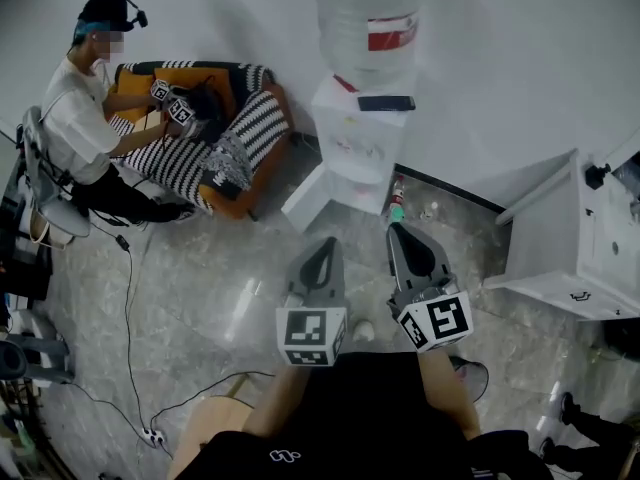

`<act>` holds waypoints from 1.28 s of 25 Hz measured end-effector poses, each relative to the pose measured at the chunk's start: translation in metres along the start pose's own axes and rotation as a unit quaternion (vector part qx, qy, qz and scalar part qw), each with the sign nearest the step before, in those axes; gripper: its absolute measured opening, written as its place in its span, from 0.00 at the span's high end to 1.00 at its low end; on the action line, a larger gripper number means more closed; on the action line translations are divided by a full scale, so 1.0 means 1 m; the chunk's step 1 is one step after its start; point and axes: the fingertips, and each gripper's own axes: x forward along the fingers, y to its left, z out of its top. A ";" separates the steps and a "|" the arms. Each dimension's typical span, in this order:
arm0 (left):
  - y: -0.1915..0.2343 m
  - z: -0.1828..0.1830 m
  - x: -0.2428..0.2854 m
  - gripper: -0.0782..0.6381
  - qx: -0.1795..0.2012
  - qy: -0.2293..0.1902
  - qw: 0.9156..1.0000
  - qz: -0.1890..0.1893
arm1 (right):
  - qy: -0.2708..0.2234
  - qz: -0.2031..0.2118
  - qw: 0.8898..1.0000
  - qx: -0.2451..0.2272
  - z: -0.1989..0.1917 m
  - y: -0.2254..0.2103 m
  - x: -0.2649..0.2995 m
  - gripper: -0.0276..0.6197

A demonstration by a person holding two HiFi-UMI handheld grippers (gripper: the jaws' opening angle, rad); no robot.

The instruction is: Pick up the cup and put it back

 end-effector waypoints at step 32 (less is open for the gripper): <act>0.169 -0.123 0.230 0.87 -0.064 0.158 0.980 -0.107 | 0.101 -0.089 0.991 0.027 -0.141 -0.088 0.204 0.94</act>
